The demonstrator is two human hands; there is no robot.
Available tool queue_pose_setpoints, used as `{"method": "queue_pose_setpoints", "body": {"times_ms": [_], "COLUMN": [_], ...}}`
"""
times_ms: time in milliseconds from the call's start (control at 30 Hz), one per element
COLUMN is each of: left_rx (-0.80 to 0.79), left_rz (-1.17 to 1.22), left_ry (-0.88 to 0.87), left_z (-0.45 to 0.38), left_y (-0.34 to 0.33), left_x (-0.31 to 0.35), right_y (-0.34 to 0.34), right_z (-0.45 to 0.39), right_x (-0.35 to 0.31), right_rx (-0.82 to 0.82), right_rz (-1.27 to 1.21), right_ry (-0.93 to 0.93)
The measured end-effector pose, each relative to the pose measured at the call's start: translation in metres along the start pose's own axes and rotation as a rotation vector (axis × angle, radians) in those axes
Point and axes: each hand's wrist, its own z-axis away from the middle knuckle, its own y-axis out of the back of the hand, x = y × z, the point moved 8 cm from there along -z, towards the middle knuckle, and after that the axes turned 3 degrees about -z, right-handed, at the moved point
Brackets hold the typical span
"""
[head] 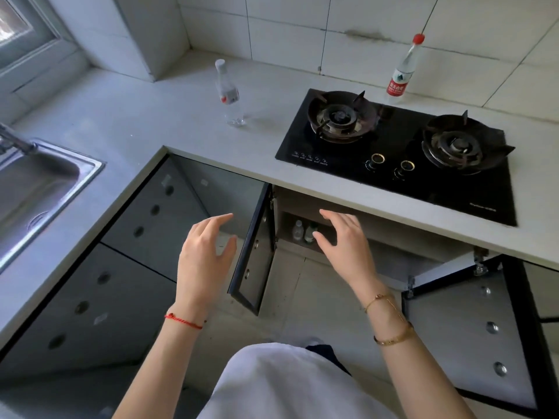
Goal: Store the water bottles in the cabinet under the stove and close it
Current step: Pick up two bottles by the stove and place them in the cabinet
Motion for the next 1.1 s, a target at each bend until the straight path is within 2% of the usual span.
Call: {"method": "queue_pose_setpoints", "body": {"times_ms": [400,833,1100], "left_rx": [-0.006,0.157,0.248], "left_rz": [0.049,0.095,0.046], "left_ry": [-0.012,0.113,0.195], "left_z": [-0.077,-0.203,-0.277], "left_y": [-0.009,-0.057,-0.066], "left_x": [0.007,0.077,0.081], "right_y": [0.01,0.044,0.041], "right_z": [-0.066,-0.253,-0.347], "right_x": [-0.003,0.036,0.037], "right_rx": [0.055,-0.038,-0.131], "right_rz": [0.009,-0.039,-0.05], "right_ry": [0.02,0.205,0.283]}}
